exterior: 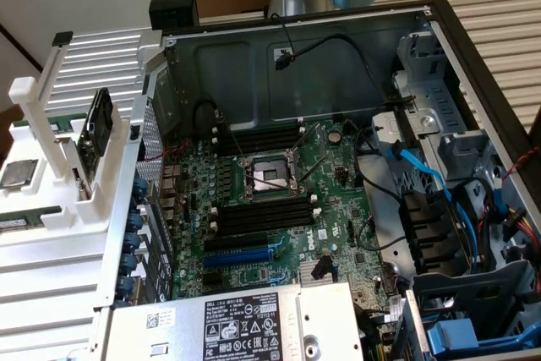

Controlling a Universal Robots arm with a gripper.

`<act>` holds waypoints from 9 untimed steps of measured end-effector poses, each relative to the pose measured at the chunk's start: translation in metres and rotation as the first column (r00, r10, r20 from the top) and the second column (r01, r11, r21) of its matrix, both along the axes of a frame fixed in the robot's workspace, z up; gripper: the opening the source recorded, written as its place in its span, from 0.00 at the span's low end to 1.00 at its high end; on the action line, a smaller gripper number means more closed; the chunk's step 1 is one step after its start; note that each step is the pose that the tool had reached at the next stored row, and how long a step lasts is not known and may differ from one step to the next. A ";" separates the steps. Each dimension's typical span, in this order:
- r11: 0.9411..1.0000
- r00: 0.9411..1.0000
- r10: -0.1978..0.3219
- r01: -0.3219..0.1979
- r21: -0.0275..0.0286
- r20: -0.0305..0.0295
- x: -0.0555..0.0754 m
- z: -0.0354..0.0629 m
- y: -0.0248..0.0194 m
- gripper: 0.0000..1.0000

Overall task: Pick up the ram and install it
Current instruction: 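Pick up the ram and move it above insertion slot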

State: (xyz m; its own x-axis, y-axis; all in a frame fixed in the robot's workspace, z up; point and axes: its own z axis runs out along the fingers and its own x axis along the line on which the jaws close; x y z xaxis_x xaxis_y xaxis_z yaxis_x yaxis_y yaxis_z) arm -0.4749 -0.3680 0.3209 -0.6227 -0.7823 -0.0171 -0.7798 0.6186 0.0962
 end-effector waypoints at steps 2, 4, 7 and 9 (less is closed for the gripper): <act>0.998 0.998 0.056 -0.056 0.000 0.003 0.000 -0.0003 0.0000 0.10; 0.996 0.996 0.093 -0.093 -0.001 0.009 0.000 -0.0006 0.0000 0.10; 0.990 0.990 0.141 -0.141 -0.003 0.030 0.000 -0.0013 0.0000 0.10; 0.985 0.984 0.170 -0.170 -0.006 0.047 0.000 -0.0016 0.0000 0.10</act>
State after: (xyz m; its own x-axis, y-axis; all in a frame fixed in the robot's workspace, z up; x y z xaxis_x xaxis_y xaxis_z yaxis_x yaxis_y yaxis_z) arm -0.4749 -0.3680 0.3194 -0.4787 -0.8770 -0.0419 -0.8775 0.4764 0.0557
